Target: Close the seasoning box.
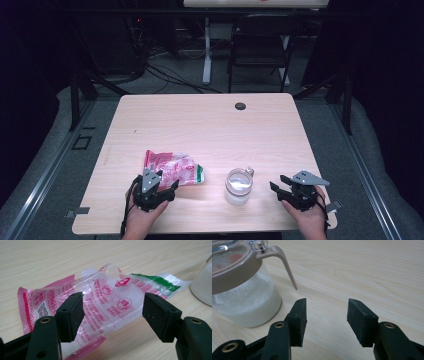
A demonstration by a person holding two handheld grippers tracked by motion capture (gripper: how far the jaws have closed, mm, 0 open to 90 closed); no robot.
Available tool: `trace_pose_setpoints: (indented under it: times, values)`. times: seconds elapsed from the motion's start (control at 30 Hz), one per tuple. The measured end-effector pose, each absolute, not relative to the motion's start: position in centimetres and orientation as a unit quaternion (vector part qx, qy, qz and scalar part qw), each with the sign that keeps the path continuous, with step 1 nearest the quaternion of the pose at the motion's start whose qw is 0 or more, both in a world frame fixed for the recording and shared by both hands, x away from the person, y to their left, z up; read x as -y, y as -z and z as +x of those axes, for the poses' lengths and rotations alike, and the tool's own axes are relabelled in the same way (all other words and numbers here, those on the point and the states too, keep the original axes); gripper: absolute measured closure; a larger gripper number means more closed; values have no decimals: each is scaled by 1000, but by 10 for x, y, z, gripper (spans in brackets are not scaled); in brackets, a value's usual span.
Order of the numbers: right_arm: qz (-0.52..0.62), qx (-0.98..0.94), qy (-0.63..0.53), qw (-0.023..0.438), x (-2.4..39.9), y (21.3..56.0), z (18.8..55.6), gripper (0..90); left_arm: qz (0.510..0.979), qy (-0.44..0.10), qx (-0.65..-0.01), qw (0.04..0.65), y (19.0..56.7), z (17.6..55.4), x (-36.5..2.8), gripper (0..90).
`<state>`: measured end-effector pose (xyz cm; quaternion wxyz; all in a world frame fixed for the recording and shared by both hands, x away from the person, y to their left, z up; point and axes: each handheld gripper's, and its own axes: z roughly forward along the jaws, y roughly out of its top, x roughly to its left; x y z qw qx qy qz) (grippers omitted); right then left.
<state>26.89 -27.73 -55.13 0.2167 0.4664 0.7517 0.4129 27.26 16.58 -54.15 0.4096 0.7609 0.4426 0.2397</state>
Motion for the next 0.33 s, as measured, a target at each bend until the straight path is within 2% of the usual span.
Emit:
trace_pose_setpoints:
  times: [0.33]
  values:
    - [466, -753, -415, 208, 276, 554, 270, 487, 763, -239, -445, 403, 543, 275, -167, 332]
